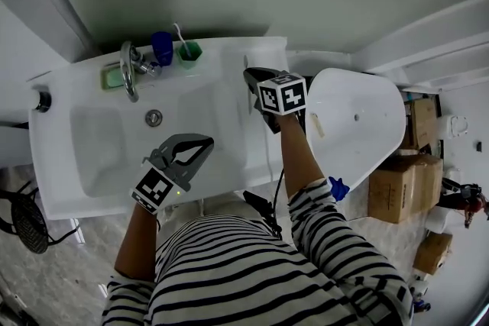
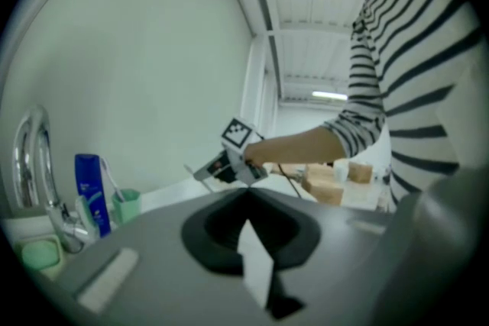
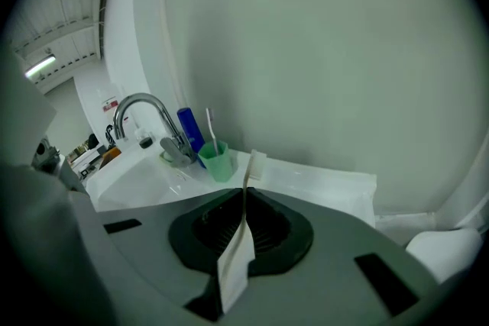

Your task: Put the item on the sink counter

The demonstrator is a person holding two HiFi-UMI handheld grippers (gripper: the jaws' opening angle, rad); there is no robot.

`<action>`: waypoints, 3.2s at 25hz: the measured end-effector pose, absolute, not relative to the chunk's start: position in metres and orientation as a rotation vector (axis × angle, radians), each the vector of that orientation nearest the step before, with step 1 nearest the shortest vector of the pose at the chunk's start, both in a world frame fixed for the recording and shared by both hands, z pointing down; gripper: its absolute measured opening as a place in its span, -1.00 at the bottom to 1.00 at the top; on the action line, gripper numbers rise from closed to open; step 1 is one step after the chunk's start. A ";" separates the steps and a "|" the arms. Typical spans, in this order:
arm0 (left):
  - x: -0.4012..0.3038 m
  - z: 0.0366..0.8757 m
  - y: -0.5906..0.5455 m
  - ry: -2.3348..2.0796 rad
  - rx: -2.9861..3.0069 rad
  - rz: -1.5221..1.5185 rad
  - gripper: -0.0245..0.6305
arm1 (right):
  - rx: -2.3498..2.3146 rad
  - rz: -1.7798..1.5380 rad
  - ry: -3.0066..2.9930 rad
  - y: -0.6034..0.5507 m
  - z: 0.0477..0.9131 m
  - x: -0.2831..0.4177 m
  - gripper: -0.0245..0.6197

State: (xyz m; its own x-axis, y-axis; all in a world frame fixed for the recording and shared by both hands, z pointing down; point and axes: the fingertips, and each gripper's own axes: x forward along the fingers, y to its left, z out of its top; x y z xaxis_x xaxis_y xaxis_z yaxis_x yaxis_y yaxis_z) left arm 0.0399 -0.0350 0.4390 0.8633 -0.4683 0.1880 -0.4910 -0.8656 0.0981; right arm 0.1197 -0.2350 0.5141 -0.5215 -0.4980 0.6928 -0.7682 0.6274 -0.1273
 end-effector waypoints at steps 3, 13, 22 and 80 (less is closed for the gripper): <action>0.033 0.440 -0.037 -0.773 2.884 0.240 -0.91 | 0.983 0.525 -2.302 -0.247 0.496 0.093 -0.86; 0.014 0.442 -0.038 -0.841 2.852 0.247 -0.91 | 0.973 0.409 -2.489 -0.280 0.442 0.026 -0.86; -0.002 0.445 -0.041 -0.891 2.826 0.260 -0.91 | 1.006 0.289 -2.646 -0.307 0.405 -0.014 -0.86; -0.009 0.456 -0.056 -0.954 2.777 0.245 -0.91 | 0.945 0.172 -2.591 -0.312 0.498 -0.029 -0.85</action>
State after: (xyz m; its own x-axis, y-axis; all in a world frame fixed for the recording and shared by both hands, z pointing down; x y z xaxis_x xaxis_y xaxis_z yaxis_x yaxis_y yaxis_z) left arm -0.0088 -0.0562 0.4563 0.7787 -0.5883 0.2179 -0.6205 -0.7734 0.1294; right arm -0.0291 -0.3118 0.4982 -0.7039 -0.5955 0.3871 -0.6415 0.7670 0.0134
